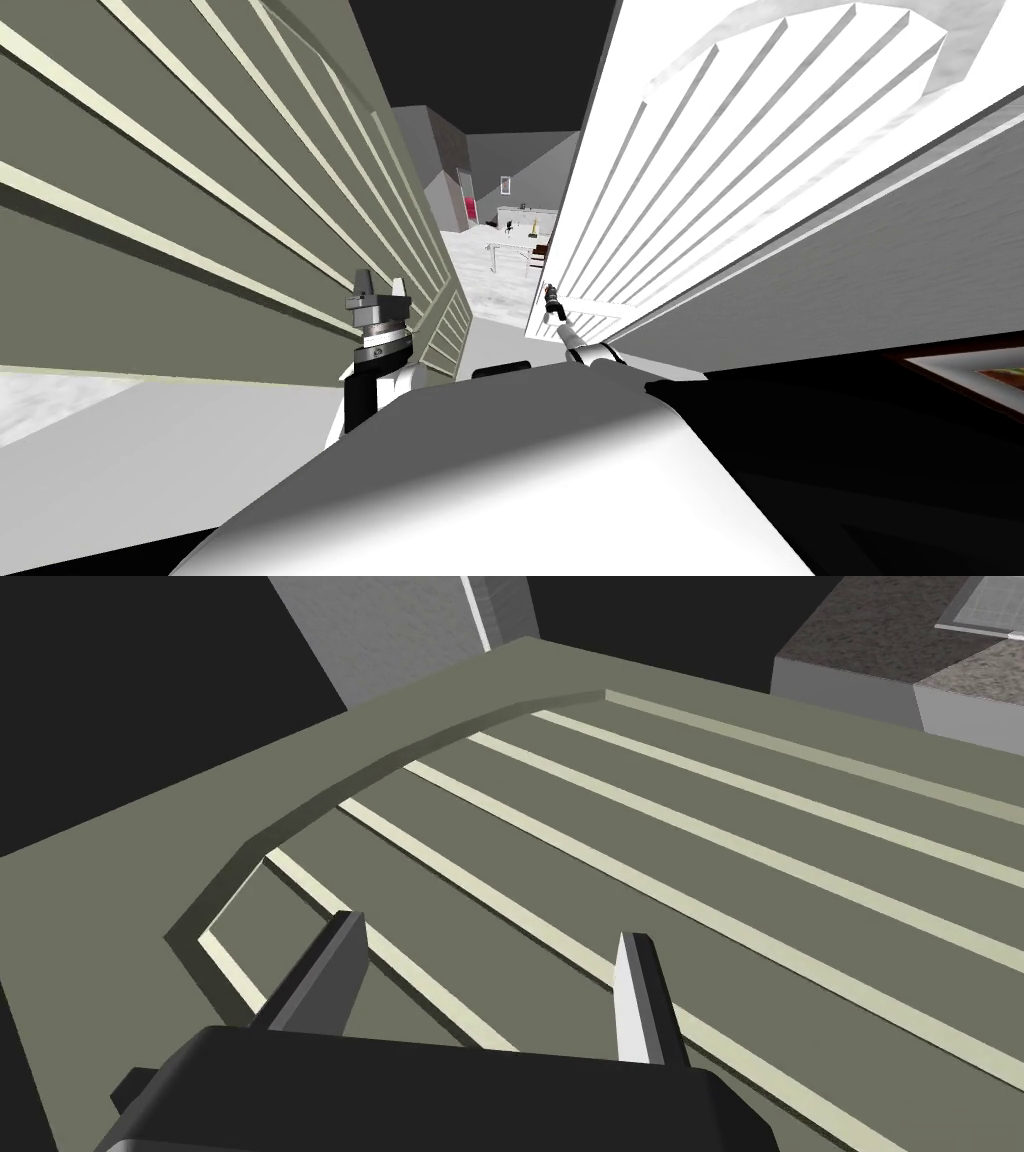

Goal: Pull the door open

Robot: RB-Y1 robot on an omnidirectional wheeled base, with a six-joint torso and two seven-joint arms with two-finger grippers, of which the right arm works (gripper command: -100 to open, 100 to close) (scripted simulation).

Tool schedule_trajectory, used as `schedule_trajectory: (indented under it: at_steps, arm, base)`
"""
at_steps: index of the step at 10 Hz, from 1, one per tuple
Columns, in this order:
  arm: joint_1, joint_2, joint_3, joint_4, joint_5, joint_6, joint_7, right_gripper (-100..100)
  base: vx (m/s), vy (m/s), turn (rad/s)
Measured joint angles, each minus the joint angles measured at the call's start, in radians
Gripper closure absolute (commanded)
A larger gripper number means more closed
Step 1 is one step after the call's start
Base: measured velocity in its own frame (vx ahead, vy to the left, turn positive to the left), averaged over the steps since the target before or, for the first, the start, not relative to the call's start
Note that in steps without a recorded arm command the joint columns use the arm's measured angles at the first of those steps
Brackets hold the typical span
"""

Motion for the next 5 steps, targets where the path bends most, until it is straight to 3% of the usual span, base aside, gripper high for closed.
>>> schedule_trajectory:
  at_steps: [2,5]
  arm:
    - [0.009,-0.027,0.018,0.002,0.008,0.0,-0.04,100]
    - [0.017,-0.058,0.046,0.002,0.02,0.0,-0.093,100]
  base:
    - [-0.203,0.021,0.103]
    - [-0.177,-0.047,0.07]
